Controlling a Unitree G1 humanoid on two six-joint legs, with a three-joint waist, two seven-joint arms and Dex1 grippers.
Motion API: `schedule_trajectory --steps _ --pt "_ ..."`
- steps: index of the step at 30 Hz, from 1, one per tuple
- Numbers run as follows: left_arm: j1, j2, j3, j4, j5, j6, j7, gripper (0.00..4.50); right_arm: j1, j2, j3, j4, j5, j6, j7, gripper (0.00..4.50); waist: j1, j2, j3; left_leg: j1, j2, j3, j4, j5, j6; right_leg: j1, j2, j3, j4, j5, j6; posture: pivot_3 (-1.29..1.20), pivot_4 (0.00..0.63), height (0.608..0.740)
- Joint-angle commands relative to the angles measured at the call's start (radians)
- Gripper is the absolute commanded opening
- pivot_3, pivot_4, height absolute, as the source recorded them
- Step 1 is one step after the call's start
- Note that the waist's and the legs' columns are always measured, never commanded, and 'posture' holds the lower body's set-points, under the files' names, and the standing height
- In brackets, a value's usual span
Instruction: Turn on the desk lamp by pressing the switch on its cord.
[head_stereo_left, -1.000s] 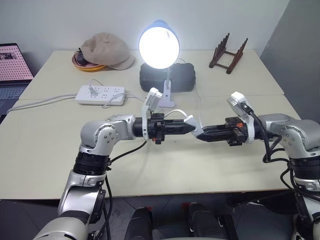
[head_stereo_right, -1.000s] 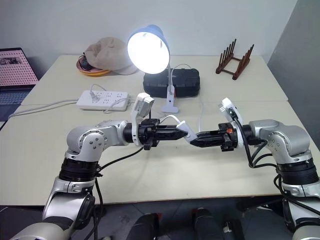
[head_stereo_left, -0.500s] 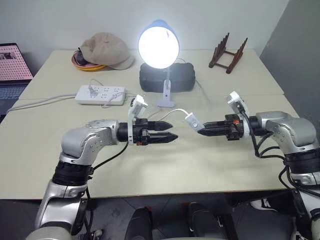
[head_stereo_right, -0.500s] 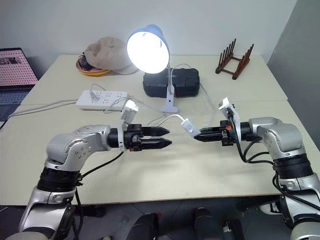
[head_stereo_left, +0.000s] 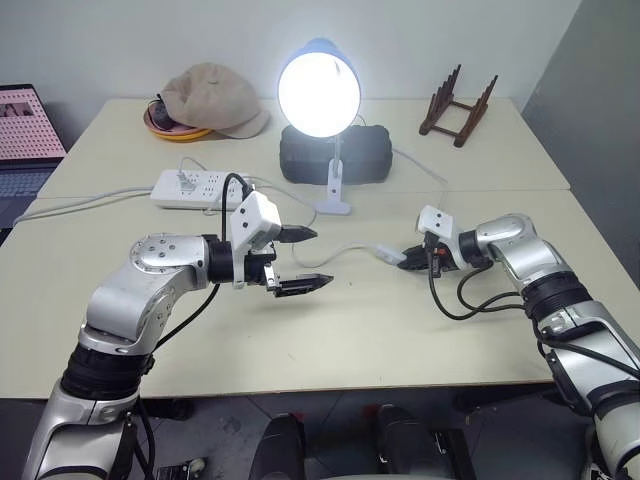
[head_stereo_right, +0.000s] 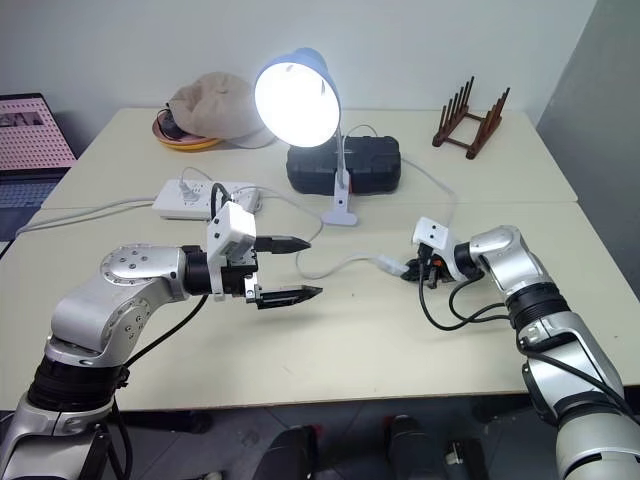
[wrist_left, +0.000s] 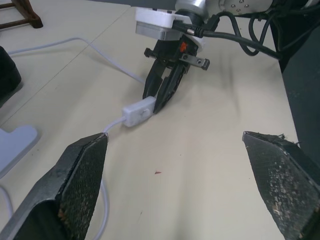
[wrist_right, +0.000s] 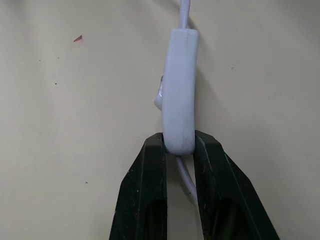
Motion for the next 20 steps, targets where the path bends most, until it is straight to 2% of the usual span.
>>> schedule_trajectory --steps 1,3,12,15,20 --pt "0.000 0.014 0.011 -0.015 0.010 -0.029 -0.005 4.50 0.004 -0.022 -0.049 -0.020 0.006 -0.021 0.045 1.72 0.000 0.000 0.000 0.000 0.000 0.000 0.000 0.000 0.000 0.000 0.000 0.000 0.000 0.000 0.000 0.00 0.150 0.740" --pt "0.003 0.022 0.005 -0.010 0.015 -0.026 -0.013 4.50 0.031 -0.050 -0.064 -0.073 0.009 -0.028 0.055 2.17 0.000 0.000 0.000 0.000 0.000 0.000 0.000 0.000 0.000 0.000 0.000 0.000 0.000 0.000 0.000 0.00 0.150 0.740" --pt "-0.063 0.057 0.008 0.079 0.026 -0.030 -0.067 4.50 0.274 -0.231 -0.275 -0.578 0.178 0.273 0.053 4.47 0.006 0.000 0.000 0.000 0.000 -0.001 0.000 0.000 0.000 0.000 0.000 0.000 0.001 0.000 0.000 0.00 0.150 0.740" --pt "-0.089 0.078 0.001 0.108 0.043 -0.042 -0.086 4.50 0.389 -0.264 -0.391 -0.770 0.289 0.437 0.007 4.47 0.004 0.000 0.000 0.000 0.000 0.000 0.000 0.000 0.000 0.000 0.000 0.000 0.001 -0.001 -0.001 0.00 0.150 0.740" --pt "-0.124 0.087 -0.014 0.151 0.063 -0.053 -0.113 4.50 0.510 -0.250 -0.490 -0.931 0.353 0.527 -0.100 4.47 0.000 0.000 0.000 0.001 0.000 0.000 0.000 0.000 0.000 0.000 0.000 0.000 0.002 -0.001 -0.002 0.00 0.150 0.740"
